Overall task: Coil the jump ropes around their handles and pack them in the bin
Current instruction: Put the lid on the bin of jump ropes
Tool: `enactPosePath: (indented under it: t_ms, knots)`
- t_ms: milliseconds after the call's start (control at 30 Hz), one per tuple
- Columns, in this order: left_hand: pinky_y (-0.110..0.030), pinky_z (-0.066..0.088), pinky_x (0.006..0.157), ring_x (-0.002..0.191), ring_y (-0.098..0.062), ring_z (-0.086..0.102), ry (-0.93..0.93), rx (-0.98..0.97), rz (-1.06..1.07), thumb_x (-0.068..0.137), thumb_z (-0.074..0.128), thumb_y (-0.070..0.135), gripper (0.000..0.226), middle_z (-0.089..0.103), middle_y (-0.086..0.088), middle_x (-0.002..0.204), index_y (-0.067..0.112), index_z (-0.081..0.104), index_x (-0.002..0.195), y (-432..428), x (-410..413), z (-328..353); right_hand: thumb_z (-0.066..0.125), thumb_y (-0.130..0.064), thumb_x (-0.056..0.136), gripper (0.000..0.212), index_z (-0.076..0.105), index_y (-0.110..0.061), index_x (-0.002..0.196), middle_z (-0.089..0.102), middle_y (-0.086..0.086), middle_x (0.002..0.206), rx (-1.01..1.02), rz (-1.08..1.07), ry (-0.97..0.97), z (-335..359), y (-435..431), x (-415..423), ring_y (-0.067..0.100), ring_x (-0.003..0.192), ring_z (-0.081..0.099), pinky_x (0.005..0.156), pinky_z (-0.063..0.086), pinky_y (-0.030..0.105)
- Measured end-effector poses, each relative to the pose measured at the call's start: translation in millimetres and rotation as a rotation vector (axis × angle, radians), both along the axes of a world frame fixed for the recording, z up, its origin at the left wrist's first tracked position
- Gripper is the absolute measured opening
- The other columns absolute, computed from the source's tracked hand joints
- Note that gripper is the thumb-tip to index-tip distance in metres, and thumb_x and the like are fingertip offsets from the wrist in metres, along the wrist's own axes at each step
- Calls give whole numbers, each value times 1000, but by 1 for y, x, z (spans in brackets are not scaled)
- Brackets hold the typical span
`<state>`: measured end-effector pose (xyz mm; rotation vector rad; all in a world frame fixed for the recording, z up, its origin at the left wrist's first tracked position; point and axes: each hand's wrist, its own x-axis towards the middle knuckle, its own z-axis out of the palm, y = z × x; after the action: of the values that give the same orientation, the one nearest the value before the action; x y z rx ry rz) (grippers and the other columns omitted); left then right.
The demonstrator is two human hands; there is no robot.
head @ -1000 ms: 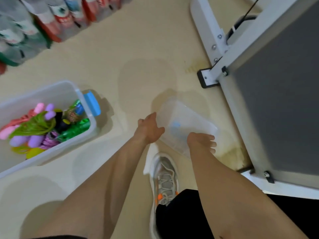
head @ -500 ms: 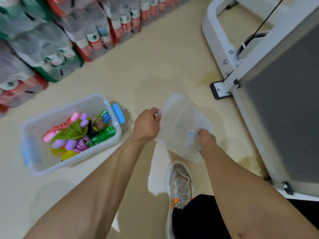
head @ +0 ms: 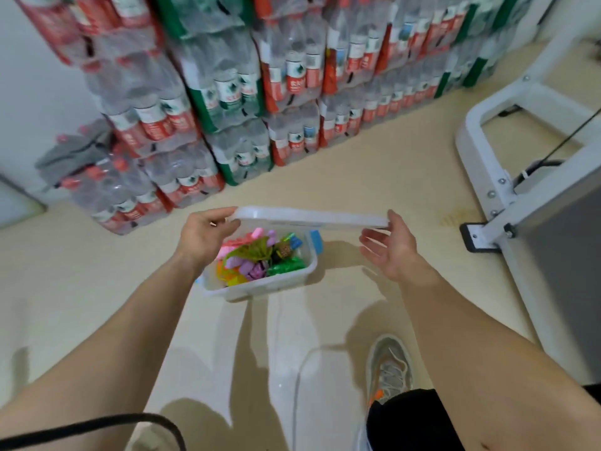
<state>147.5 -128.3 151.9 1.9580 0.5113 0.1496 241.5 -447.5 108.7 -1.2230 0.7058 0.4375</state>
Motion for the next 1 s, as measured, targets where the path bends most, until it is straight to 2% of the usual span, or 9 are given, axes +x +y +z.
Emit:
enactPosePath:
  t_ms: [133,200,300,400,467,567,633,833,1000]
  knots:
    - [-20,48,72,71,-8,55,121,45,20,93,56,-9,44,65,-1,99,21,70,122,46,-38,-14,63,-15,92,4,64,-16,95,65,8,95,-53,188,-47,0,32,-7,20,74,65,69,53,30]
    - [-27,49,73,82,-18,57,189,-24,118,93,45,-11,49,68,-1,107,21,70,121,58,-51,-24,61,-3,89,24,67,-16,108,69,8,96,-152,313,-75,-7,43,-12,19,73,65,64,52,26]
    - [-31,50,71,85,-23,60,256,-100,249,97,51,6,30,70,-4,106,16,72,116,65,-59,-47,60,2,86,46,61,-18,128,74,9,107,-349,520,-159,-24,62,-16,20,80,66,66,50,25]
    - [-39,54,88,94,-25,66,331,-23,242,94,65,23,26,71,-7,116,18,67,119,64,-58,-74,63,-6,89,38,68,-16,125,71,-2,93,-558,622,-298,-44,84,-15,14,78,65,66,48,23]
    - [-34,47,100,110,-26,64,364,92,245,93,65,25,35,68,-5,124,17,64,128,59,-54,-89,66,-17,91,32,71,-16,122,70,1,94,-719,688,-357,-55,94,-11,21,85,65,75,47,26]
    - [-30,42,99,118,-26,61,352,197,294,95,61,22,39,67,-2,128,18,62,134,55,-48,-103,62,-16,94,25,73,-12,116,63,0,83,-800,737,-402,-72,104,-7,21,77,58,64,43,23]
    - [-33,44,99,117,-28,61,342,234,290,94,62,23,42,66,-2,131,21,60,136,57,-48,-110,61,-15,95,23,73,-9,113,56,-6,73,-806,730,-428,-81,108,-5,19,71,54,52,37,13]
    - [-36,52,83,94,-22,63,303,190,318,90,70,32,30,68,4,111,28,63,119,71,-42,-121,62,-33,97,24,67,-13,110,64,1,93,-827,649,-339,-90,114,1,23,89,61,74,41,28]
    - [-37,51,78,90,-26,64,318,112,402,88,73,28,25,66,1,96,19,61,109,79,-29,-127,63,-44,93,28,62,-16,97,65,1,91,-877,654,-286,-92,118,12,27,88,62,72,45,31]
